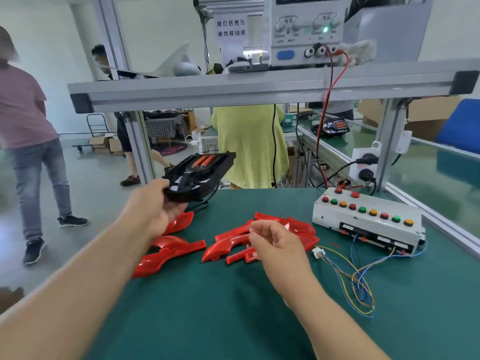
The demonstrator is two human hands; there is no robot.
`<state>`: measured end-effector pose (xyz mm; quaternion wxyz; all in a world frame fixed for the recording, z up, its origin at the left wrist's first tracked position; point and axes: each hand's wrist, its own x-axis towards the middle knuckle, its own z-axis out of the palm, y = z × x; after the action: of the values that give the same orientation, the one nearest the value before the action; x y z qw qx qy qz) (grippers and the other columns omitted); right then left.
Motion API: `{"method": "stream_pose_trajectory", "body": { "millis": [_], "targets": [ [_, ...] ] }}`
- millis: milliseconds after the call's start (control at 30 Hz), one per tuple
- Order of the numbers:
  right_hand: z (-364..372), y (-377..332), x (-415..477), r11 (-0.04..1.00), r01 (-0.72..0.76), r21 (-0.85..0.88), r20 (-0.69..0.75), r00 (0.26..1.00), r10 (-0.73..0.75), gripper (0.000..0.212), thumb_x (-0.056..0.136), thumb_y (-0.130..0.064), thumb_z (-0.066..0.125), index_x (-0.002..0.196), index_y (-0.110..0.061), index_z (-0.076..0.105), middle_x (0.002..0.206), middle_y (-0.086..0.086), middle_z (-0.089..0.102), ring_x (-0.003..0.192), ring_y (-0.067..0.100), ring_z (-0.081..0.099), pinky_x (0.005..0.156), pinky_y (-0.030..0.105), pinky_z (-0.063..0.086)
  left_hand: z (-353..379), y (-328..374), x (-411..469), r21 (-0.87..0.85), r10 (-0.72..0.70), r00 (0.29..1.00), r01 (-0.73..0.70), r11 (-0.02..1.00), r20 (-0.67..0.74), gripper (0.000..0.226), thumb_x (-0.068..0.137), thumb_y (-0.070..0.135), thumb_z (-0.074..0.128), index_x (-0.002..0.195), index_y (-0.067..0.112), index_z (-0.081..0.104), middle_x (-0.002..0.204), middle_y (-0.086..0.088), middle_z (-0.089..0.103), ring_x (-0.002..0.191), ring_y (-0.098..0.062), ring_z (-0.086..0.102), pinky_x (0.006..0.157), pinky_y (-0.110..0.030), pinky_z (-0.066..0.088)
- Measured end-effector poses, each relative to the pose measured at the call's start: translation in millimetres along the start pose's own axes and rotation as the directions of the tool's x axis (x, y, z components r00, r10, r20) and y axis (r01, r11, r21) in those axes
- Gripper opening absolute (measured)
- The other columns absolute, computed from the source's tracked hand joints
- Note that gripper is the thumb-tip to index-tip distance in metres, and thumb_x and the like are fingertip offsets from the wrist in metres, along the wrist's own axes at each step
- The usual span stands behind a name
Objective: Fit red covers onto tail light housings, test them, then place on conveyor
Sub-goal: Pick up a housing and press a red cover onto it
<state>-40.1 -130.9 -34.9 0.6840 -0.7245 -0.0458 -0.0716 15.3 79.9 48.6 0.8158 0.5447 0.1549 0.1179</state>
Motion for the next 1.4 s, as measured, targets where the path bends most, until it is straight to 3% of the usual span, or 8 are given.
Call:
{"method": "stream_pose_trajectory", "body": {
  "millis": [167,300,433,567,767,1067,1233,1400],
  "targets": [
    [-6.5,-2.4,-4.8,0.983,0.108,0.149,0.125,0.984,-0.127,0.075,0.075,-0.057,0.078,0.137,-0.027,0.05,0.126,-0.012,0.066,0.116,-0.002,0.06,0.1,0.024,0.048,45.8,-51.7,-81.6,-0.13,-0.171,0.937,0.218,0.967,0.303,0.017,0.096,0.001,0.049,0.103,-0.002,0.064,0.091,-0.017,0.073,0.084,-0.025,0.068,0.07,-0.034,0.061],
    [-14.5,-12.4,-6.9,0.919,0.161,0.36,-0.105,0.986,-0.131,0.061,0.07,-0.055,0.07,0.121,-0.025,0.057,0.11,-0.003,0.074,0.099,0.011,0.069,0.077,0.022,0.055,77.0,-87.3,-120.4,-0.074,-0.243,0.854,0.309,0.948,0.459,0.028,0.091,0.004,0.058,0.117,-0.004,0.067,0.117,-0.02,0.07,0.104,-0.028,0.067,0.094,-0.034,0.053],
    [-33.4,-17.4,2.4,0.892,0.074,0.446,-0.256,0.965,0.048,0.035,0.093,-0.043,0.059,0.113,-0.015,0.066,0.105,0.008,0.076,0.103,0.031,0.07,0.094,0.049,0.055,80.4,-105.7,-127.5,0.096,-0.273,0.815,0.261,0.961,0.511,0.038,0.087,0.03,0.066,0.118,0.008,0.067,0.109,-0.007,0.075,0.094,-0.018,0.069,0.087,-0.032,0.051],
    [-56.6,-21.2,11.0,0.805,0.013,0.593,-0.189,0.974,0.123,0.038,0.102,-0.032,0.045,0.12,-0.007,0.067,0.114,0.014,0.073,0.105,0.031,0.07,0.082,0.04,0.056,61.5,-100.2,-101.7,0.301,-0.394,0.791,0.276,0.913,0.468,0.092,0.068,0.084,0.037,0.112,0.011,0.07,0.102,-0.003,0.077,0.098,-0.015,0.071,0.084,-0.036,0.046],
    [-79.3,-15.4,15.8,0.72,-0.033,0.693,-0.102,0.985,0.142,0.04,0.102,-0.031,0.045,0.093,-0.016,0.081,0.111,0.01,0.075,0.094,0.022,0.074,0.08,0.038,0.055,41.4,-86.8,-68.0,0.162,-0.432,0.756,0.409,0.898,0.492,0.098,0.078,0.09,0.018,0.115,0.018,0.075,0.121,-0.007,0.071,0.113,-0.022,0.067,0.111,-0.053,0.03],
    [-104.5,-11.8,10.6,0.77,-0.096,0.63,0.088,0.995,0.052,0.032,0.081,-0.036,0.06,0.093,-0.015,0.081,0.108,0.014,0.075,0.093,0.027,0.074,0.068,0.038,0.061,36.3,-82.8,-54.3,0.191,-0.474,0.668,0.454,0.871,0.573,0.097,0.087,0.079,0.017,0.123,0.005,0.068,0.128,-0.019,0.065,0.119,-0.033,0.063,0.103,-0.049,0.047],
    [-112.4,-7.1,-3.5,0.834,-0.264,0.484,0.295,0.947,0.128,0.034,0.061,-0.03,0.078,0.089,-0.012,0.081,0.101,0.016,0.076,0.087,0.029,0.075,0.064,0.036,0.06,42.2,-70.4,-31.6,0.051,-0.388,0.854,0.396,0.917,0.347,0.089,0.096,0.064,0.034,0.15,-0.006,0.023,0.127,-0.024,0.062,0.113,-0.032,0.063,0.1,-0.045,0.046],
    [-109.2,-10.9,-4.0,0.806,-0.353,0.475,0.417,0.897,0.148,0.061,0.042,-0.033,0.096,0.093,-0.004,0.08,0.1,0.021,0.075,0.086,0.032,0.075,0.066,0.037,0.06,31.9,-60.9,-13.3,-0.034,-0.347,0.891,0.372,0.928,0.294,0.064,0.102,0.043,0.043,0.14,-0.008,0.038,0.109,-0.022,0.067,0.087,-0.024,0.066,0.069,-0.034,0.052]
  ]
}}
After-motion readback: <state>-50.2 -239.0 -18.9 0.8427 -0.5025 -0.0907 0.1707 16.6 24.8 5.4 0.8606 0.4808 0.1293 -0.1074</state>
